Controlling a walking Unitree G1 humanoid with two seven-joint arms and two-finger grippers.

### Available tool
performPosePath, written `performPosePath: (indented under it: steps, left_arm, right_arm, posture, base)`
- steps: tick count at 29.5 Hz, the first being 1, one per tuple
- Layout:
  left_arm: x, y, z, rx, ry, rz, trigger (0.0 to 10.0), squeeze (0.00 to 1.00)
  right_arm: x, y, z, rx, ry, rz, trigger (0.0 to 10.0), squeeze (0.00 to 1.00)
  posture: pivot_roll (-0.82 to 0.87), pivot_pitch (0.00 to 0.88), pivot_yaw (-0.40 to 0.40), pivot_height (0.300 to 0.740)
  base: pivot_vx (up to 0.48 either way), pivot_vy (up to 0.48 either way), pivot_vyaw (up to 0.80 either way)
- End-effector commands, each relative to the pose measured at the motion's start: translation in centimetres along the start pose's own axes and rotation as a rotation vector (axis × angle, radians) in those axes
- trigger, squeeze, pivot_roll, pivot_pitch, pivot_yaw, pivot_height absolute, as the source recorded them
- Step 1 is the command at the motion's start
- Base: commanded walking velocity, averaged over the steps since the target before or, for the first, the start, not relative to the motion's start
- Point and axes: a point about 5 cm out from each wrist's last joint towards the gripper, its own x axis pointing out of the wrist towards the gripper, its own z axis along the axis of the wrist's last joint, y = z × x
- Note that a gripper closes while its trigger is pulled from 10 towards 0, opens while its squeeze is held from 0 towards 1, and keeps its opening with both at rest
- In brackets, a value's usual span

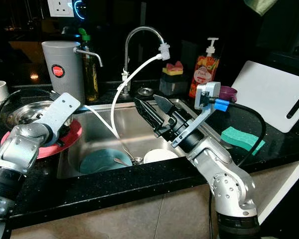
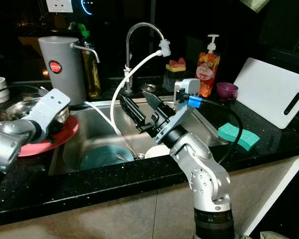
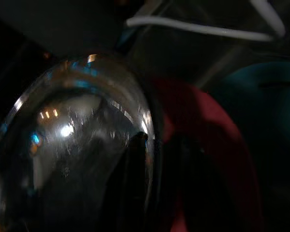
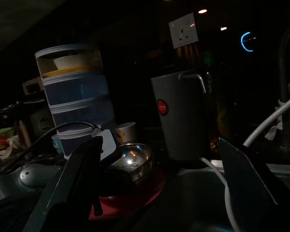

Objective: Kitchen organization

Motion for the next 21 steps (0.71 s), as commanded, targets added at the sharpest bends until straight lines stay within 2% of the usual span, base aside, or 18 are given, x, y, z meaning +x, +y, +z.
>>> performPosePath:
  steps: [1, 5, 7, 8, 9, 10, 11, 13, 15, 16, 17, 18, 20, 21]
  left_arm:
    - [-0.3, 0.2, 0.6, 0.079, -0.032, 0.042, 0.0, 0.0]
    - [-0.4, 0.2, 1.1, 0.093, -0.062, 0.074, 0.0, 0.0]
    - [-0.4, 0.2, 1.9, 0.144, -0.117, 0.118, 0.0, 0.0]
    - [-0.4, 0.2, 1.9, 0.144, -0.117, 0.118, 0.0, 0.0]
    - [-0.7, 0.2, 2.9, 0.201, -0.184, 0.161, 7.5, 0.0]
    - [-0.9, 0.1, 3.5, 0.241, -0.231, 0.19, 10.0, 0.0]
    - [-1.1, 0.0, 4.4, 0.284, -0.291, 0.216, 10.0, 0.0]
    - [-1.1, 0.0, 4.4, 0.284, -0.291, 0.216, 10.0, 0.0]
    - [-1.8, -1.1, 6.0, 0.415, -0.426, 0.232, 10.0, 0.0]
    - [-1.8, -1.1, 6.0, 0.415, -0.426, 0.232, 10.0, 0.0]
    - [-2.1, -1.9, 6.8, 0.468, -0.49, 0.228, 10.0, 0.0]
    - [-2.1, -1.9, 6.8, 0.468, -0.49, 0.228, 10.0, 0.0]
    - [-2.7, -4.9, 8.7, 0.514, -0.633, 0.197, 10.0, 0.0]
    - [-2.7, -4.9, 8.7, 0.514, -0.633, 0.197, 10.0, 0.0]
  right_arm:
    - [0.2, 0.1, 0.1, 0.01, -0.006, 0.007, 10.0, 0.0]
    - [0.2, 0.1, 0.1, 0.007, -0.006, 0.005, 10.0, 0.0]
    - [0.2, 0.2, 0.2, 0.003, -0.008, 0.004, 10.0, 0.0]
    - [0.2, 0.2, 0.2, 0.003, -0.008, 0.004, 10.0, 0.0]
    - [0.3, 0.2, 0.3, 0.0, -0.01, 0.003, 10.0, 0.0]
    - [0.3, 0.2, 0.3, -0.002, -0.011, 0.003, 10.0, 0.0]
    - [0.3, 0.2, 0.4, -0.004, -0.014, 0.001, 10.0, 0.0]
    - [0.3, 0.2, 0.4, -0.004, -0.014, 0.001, 10.0, 0.0]
    - [0.3, 0.2, 0.7, -0.01, -0.019, -0.004, 10.0, 0.0]
    - [0.3, 0.2, 0.7, -0.01, -0.019, -0.004, 10.0, 0.0]
    - [0.3, 0.0, 0.8, -0.015, -0.018, -0.014, 10.0, 0.0]
    - [0.3, 0.0, 0.8, -0.015, -0.018, -0.014, 10.0, 0.0]
    - [0.7, -1.6, 0.0, -0.104, 0.064, -0.154, 10.0, 0.0]
    - [0.7, -1.6, 0.0, -0.104, 0.064, -0.154, 10.0, 0.0]
  posture:
    - [0.07, 0.041, -0.058, 0.74]
    - [0.07, 0.043, -0.06, 0.74]
    - [0.07, 0.043, -0.058, 0.74]
    - [0.07, 0.043, -0.058, 0.74]
    - [0.07, 0.043, -0.057, 0.74]
    - [0.07, 0.043, -0.057, 0.74]
    - [0.06, 0.044, -0.055, 0.74]
    - [0.06, 0.044, -0.055, 0.74]
    - [0.06, 0.044, -0.055, 0.74]
    - [0.06, 0.044, -0.055, 0.74]
    - [0.06, 0.044, -0.058, 0.74]
    - [0.06, 0.044, -0.058, 0.74]
    - [0.06, 0.043, -0.059, 0.74]
    - [0.06, 0.043, -0.059, 0.74]
  base:
    - [0.0, 0.0, 0.0]
    - [0.0, 0.0, 0.0]
    - [0.0, 0.0, 0.0]
    - [0.0, 0.0, 0.0]
    - [0.0, 0.0, 0.0]
    - [0.0, 0.0, 0.0]
    - [0.0, 0.0, 0.0]
    - [0.0, 0.0, 0.0]
    - [0.0, 0.0, 0.0]
    - [0.0, 0.0, 0.0]
    - [0.0, 0.0, 0.0]
    - [0.0, 0.0, 0.0]
    - [0.0, 0.0, 0.0]
    - [0.0, 0.0, 0.0]
